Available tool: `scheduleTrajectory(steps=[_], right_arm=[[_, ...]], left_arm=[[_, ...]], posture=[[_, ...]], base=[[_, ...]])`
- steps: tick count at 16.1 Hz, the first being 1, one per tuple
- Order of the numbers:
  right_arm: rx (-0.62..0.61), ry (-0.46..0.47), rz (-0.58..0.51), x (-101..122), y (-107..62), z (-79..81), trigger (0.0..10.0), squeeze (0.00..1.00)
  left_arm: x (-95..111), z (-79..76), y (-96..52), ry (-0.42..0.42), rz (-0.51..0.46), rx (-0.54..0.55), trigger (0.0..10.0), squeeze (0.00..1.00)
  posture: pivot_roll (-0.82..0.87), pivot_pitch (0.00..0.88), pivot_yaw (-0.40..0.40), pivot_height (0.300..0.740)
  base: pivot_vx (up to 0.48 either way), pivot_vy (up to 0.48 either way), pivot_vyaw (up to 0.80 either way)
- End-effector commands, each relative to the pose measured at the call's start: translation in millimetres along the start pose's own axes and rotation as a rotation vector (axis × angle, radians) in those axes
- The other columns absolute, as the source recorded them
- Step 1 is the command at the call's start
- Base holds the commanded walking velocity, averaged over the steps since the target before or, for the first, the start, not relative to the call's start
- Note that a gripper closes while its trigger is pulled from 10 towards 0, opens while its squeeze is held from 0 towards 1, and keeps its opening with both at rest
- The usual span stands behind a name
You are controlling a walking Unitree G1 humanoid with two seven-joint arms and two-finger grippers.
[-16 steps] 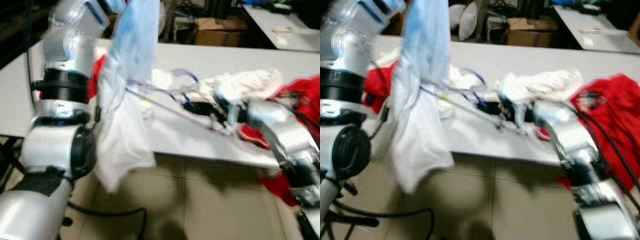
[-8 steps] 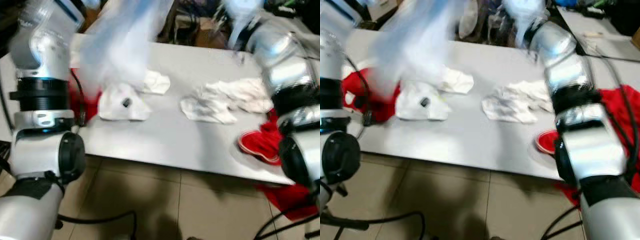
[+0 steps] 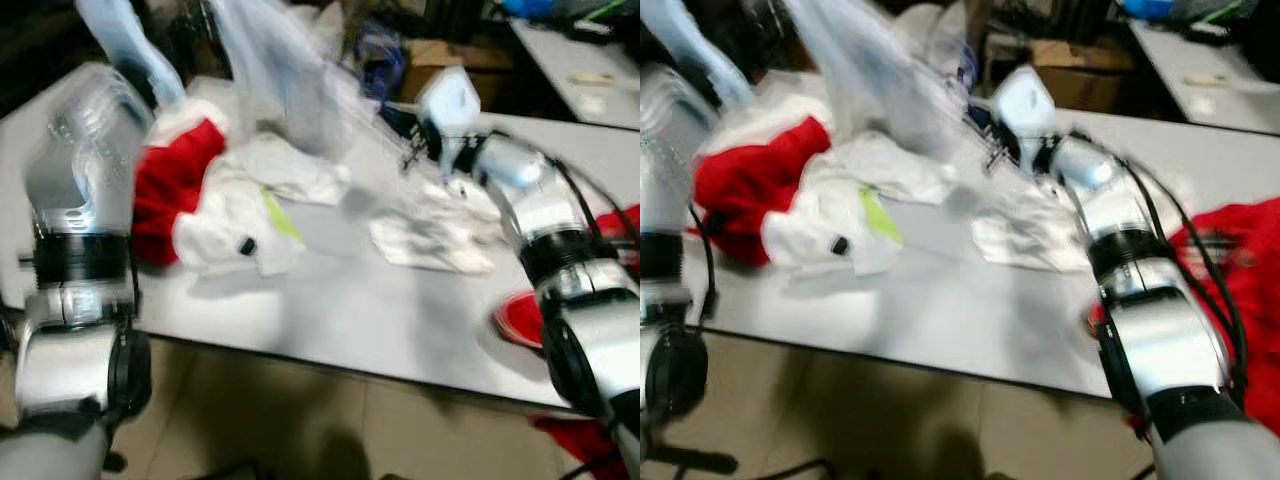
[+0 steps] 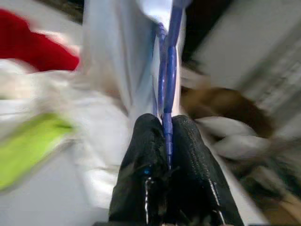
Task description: Hang hanger
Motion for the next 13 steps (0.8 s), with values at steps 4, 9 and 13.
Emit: scheduleTrajectory(steps=[4,9,13], right_arm=[[0.413,-0.035,0.148,-14.2,-56.0,47.3,10.0,0.0],[0.577,-0.058,0.298,-4.6,-122.9,61.2,10.0,0.0],[0.303,0.081,0.187,25.9,-159.4,31.1,10.0,0.0]], left_arm=[[-105.2,-31.3,-50.2,0.21,0.503,-0.202,10.0,0.82],[-109.1,-45.5,-94.6,0.342,0.631,-0.611,10.0,1.0],[-54.7,-20.7,-73.1,0.103,0.344,-0.433,10.0,1.0]], posture=[[-0.04,0.0,0.024,0.74],[-0.05,0.0,0.036,0.74],[-0.05,0.0,0.036,0.74]], base=[[0.0,0.0,0.0],[0.0,0.0,0.0],[0.0,0.0,0.0]])
Point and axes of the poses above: a point about 5 cm out from each wrist's last joint towards the gripper, its own y axis pointing out of the wrist towards the gripper, its own x axis along the axis of the wrist's last joint, z = x × y, the point moved 6 cm from there along y, pointing out of the wrist towards the gripper, and after that the axes turned 15 degrees about y, right-handed, at the moved point
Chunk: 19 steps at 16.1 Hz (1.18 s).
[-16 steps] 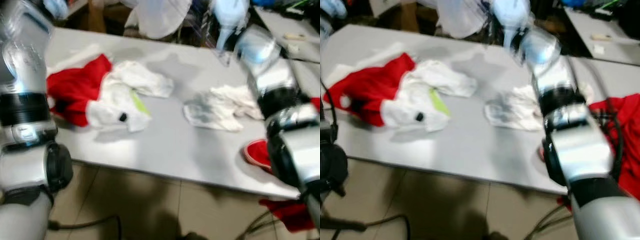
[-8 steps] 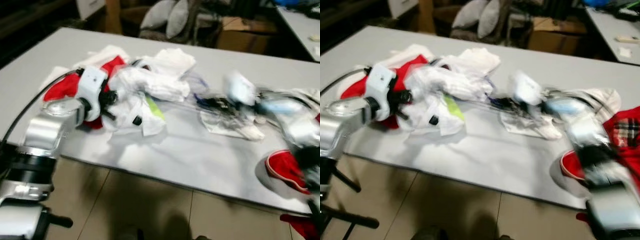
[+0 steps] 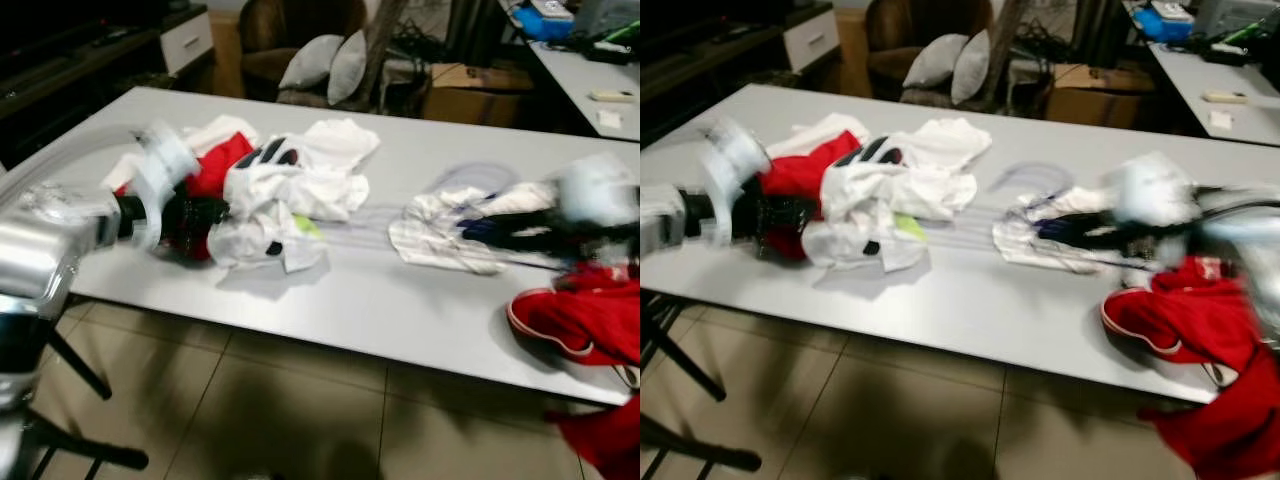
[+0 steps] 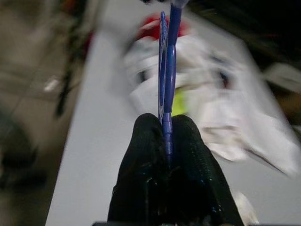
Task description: Hang hanger
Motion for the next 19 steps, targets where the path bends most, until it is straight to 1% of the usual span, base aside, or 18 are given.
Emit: scheduleTrajectory(steps=[1,2,3,4,5,6,7,8,9,10,11,12,14,15,16,17,18,19], right_arm=[[-0.069,0.032,-0.064,9.4,-7.0,0.2,10.0,0.0],[-0.096,0.053,-0.067,6.0,-7.1,0.6,10.0,0.0],[-0.158,0.124,-0.079,-4.2,-5.4,4.9,10.0,0.0],[-0.229,0.199,-0.124,-9.9,-2.6,11.6,10.0,0.0],[-0.269,0.235,-0.143,-12.2,-0.2,14.1,10.0,0.0],[-0.39,0.282,-0.168,-17.3,4.1,11.1,10.0,0.0],[-0.624,0.307,-0.189,-27.1,6.5,-5.5,10.0,0.0],[-0.699,0.331,-0.197,-31.4,9.5,-8.9,10.0,0.0],[-0.735,0.346,-0.185,-37.2,18.0,-5.9,10.0,0.0],[-0.742,0.354,-0.173,-39.8,22.7,-2.4,10.0,0.0],[-0.783,0.353,-0.137,-50.6,37.0,5.4,10.0,0.0],[-0.832,0.36,-0.14,-55.8,37.2,4.4,10.0,0.0],[-0.981,0.414,-0.126,-77.6,28.4,2.2,10.0,0.0],[-1.018,0.407,-0.1,-84.8,24.1,3.6,10.0,0.0],[-1.034,0.407,-0.104,-86.1,22.0,5.6,10.0,0.0],[-1.064,0.385,-0.091,-88.5,18.7,5.2,10.0,0.0],[-1.086,0.438,-0.096,-95.8,16.9,7.5,10.0,0.0],[-1.079,0.476,-0.106,-98.1,17.6,9.5,10.0,0.0]], left_arm=[[22.1,32.1,-8.9,-0.032,-0.119,0.176,10.0,0.71],[23.0,41.0,-9.4,-0.073,-0.139,0.237,10.0,0.0],[21.0,46.4,-7.7,-0.149,-0.149,0.292,10.0,0.0],[23.4,37.8,-3.4,-0.171,-0.169,0.292,10.0,0.0],[27.5,29.7,0.8,-0.171,-0.193,0.287,10.0,0.0],[33.5,11.6,11.6,-0.168,-0.227,0.289,10.0,0.0],[28.3,-11.1,32.3,-0.183,-0.231,0.316,10.0,0.0],[20.3,-18.7,42.5,-0.203,-0.214,0.334,10.0,0.0],[9.7,-27.0,51.3,-0.169,-0.193,0.357,10.0,0.0],[4.4,-30.7,54.4,-0.151,-0.18,0.369,10.0,0.0],[-23.6,-40.9,59.6,-0.116,-0.083,0.399,10.0,0.0],[-32.4,-43.6,59.5,-0.114,-0.054,0.41,10.0,0.0],[-46.5,-52.8,56.2,-0.136,-0.033,0.444,10.0,0.0],[-53.5,-57.8,53.5,-0.144,-0.029,0.456,10.0,0.0],[-61.5,-61.6,50.6,-0.146,-0.017,0.47,10.0,0.0],[-65.5,-63.5,49.2,-0.149,-0.009,0.475,10.0,0.0],[-70.0,-67.2,47.5,-0.149,-0.001,0.479,10.0,0.0],[-70.8,-68.8,47.4,-0.151,0.001,0.478,10.0,0.0]], posture=[[-0.05,0.0,0.033,0.74],[-0.05,0.0,0.029,0.74],[-0.05,0.0,0.014,0.74],[-0.05,0.0,0.013,0.74],[-0.05,0.0,0.013,0.74],[-0.06,0.0,0.012,0.74],[-0.07,0.0,0.013,0.74],[-0.07,0.0,0.013,0.74],[-0.08,0.0,0.017,0.74],[-0.08,0.0,0.017,0.74],[-0.09,0.0,0.019,0.74],[-0.09,0.0,0.014,0.74],[-0.09,0.0,0.006,0.74],[-0.09,0.0,0.005,0.74],[-0.09,0.0,0.004,0.74],[-0.09,0.0,0.002,0.74],[-0.09,0.0,0.001,0.74],[-0.09,0.0,0.001,0.74]], base=[[0.0,0.0,0.0],[0.0,0.0,0.0],[0.0,0.0,0.0],[0.0,0.0,0.0],[0.0,0.0,0.0],[0.0,0.0,0.0],[0.0,0.0,0.0],[0.0,0.0,0.0],[0.0,0.0,0.0],[0.0,0.0,0.0],[0.0,0.0,0.0],[0.0,-0.36,0.0],[0.0,-0.48,-0.23],[0.0,-0.48,-0.53],[0.0,-0.48,-0.71],[0.0,-0.48,-0.8],[0.0,-0.48,-0.78],[0.0,-0.48,-0.78]])
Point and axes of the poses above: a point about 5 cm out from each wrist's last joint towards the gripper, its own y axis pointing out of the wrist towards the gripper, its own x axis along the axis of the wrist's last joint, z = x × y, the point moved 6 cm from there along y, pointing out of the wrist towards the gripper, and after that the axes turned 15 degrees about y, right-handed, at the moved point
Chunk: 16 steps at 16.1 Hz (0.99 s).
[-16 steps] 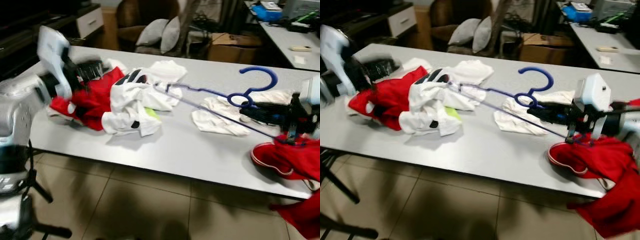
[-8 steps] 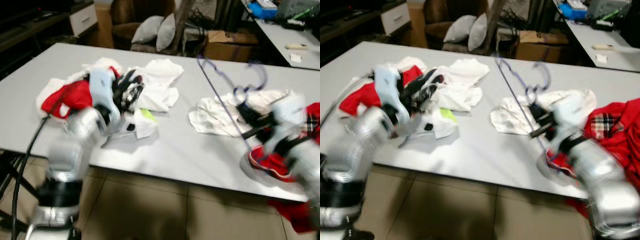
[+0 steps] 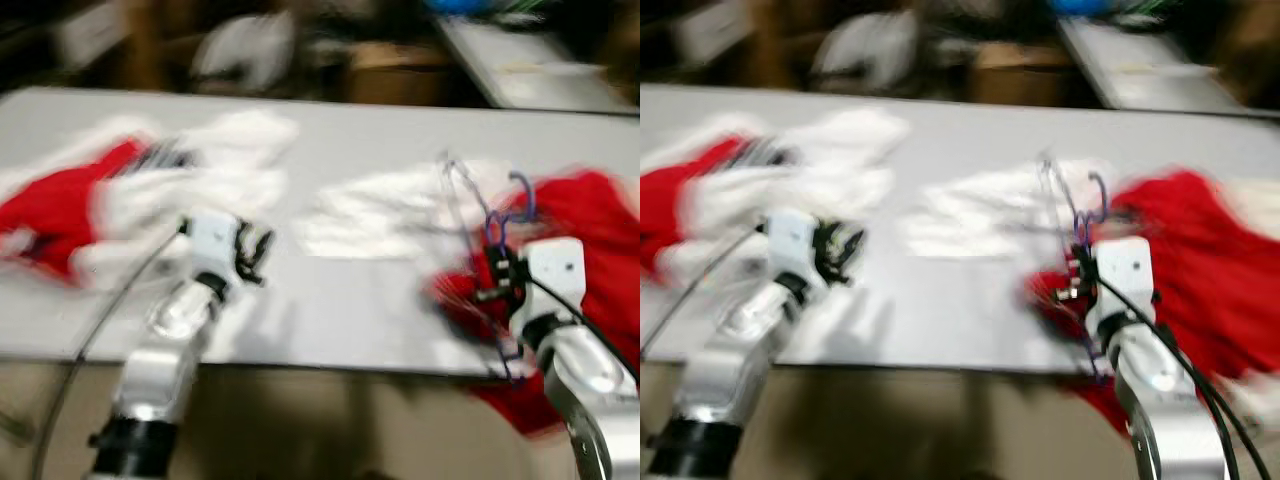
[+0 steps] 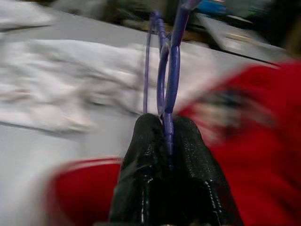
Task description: Hang hanger
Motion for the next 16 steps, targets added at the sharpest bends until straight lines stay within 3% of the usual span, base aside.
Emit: scheduleTrajectory(steps=[1,7,10,12,13,16], right_arm=[[-0.021,0.031,-0.019,1.4,-3.6,-1.3,10.0,0.0],[0.024,0.01,-0.062,15.2,-2.6,12.9,10.0,0.0],[-0.001,-0.094,-0.093,20.3,-8.1,5.7,10.0,0.0],[-0.002,-0.091,-0.092,19.9,-8.3,5.4,10.0,0.0],[0.015,-0.023,-0.038,9.2,-10.6,6.3,10.0,0.0],[0.043,0.015,-0.01,-2.0,-14.0,9.1,10.0,0.0]], left_arm=[[3.5,4.6,-2.7,0.018,-0.015,0.027,10.0,0.0],[9.4,1.4,1.9,0.037,-0.038,0.027,10.0,0.0],[15.0,-4.0,4.9,0.016,-0.074,0.009,10.0,0.0],[15.5,-4.1,5.0,0.016,-0.077,0.009,10.0,0.0],[11.6,-2.2,9.3,0.003,-0.057,0.02,10.0,0.0],[4.8,-5.3,16.9,-0.02,-0.041,0.034,10.0,0.0]], posture=[[-0.1,0.0,0.0,0.74],[-0.11,0.0,0.011,0.74],[-0.12,0.0,0.025,0.74],[-0.12,0.0,0.025,0.74],[-0.13,0.0,0.029,0.74],[-0.15,0.0,0.034,0.74]], base=[[0.0,-0.48,-0.78],[0.0,-0.414,-0.78],[0.0,-0.101,-0.26],[0.0,0.0,0.0],[0.0,0.0,0.0],[0.0,0.0,0.0]])
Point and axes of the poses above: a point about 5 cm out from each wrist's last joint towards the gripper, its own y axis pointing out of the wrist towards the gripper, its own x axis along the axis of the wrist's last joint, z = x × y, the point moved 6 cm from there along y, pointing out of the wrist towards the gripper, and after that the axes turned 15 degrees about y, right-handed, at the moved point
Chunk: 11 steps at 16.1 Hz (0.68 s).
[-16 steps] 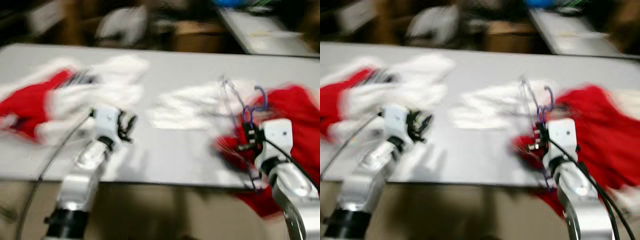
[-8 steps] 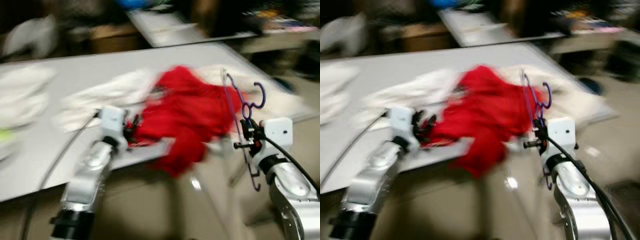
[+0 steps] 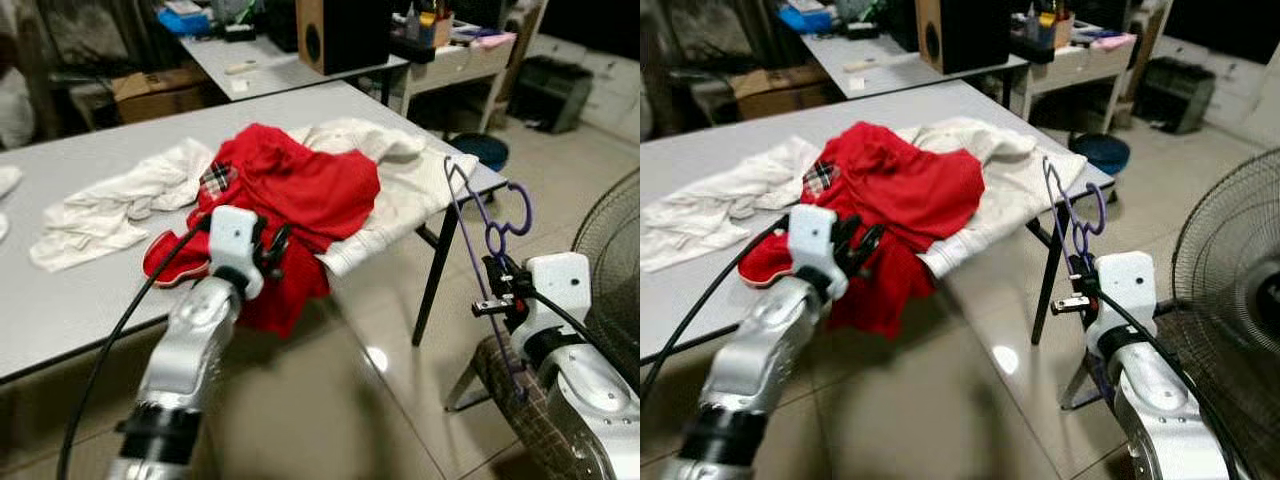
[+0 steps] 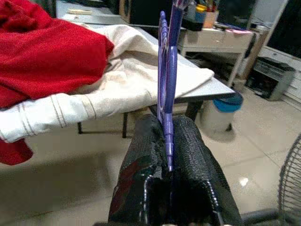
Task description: Hang hanger
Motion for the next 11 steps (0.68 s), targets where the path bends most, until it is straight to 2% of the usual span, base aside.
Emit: scheduleTrajectory(steps=[1,5,7,11], right_arm=[[0.009,-0.006,-0.001,-3.5,-0.7,0.5,10.0,0.0],[-0.005,-0.025,0.011,-5.4,-4.9,-7.7,10.0,0.0],[-0.014,-0.027,0.007,0.7,-4.9,-17.6,10.0,0.0],[0.042,-0.072,-0.025,9.7,1.1,-13.8,10.0,0.0]], left_arm=[[-5.7,6.9,0.0,0.005,0.018,0.032,10.0,0.0],[-1.6,7.3,3.7,-0.025,-0.002,0.039,10.0,0.0],[-5.8,9.9,2.7,-0.045,0.001,0.077,10.0,0.0],[-3.1,17.9,-4.8,-0.061,-0.019,0.169,10.0,0.0]], posture=[[-0.15,0.0,0.035,0.74],[-0.19,0.0,0.042,0.74],[-0.19,0.0,-0.002,0.74],[-0.16,0.0,-0.035,0.74]], base=[[0.274,0.0,0.0],[0.325,0.0,0.0],[0.349,0.0,-0.77],[0.347,0.0,0.0]])
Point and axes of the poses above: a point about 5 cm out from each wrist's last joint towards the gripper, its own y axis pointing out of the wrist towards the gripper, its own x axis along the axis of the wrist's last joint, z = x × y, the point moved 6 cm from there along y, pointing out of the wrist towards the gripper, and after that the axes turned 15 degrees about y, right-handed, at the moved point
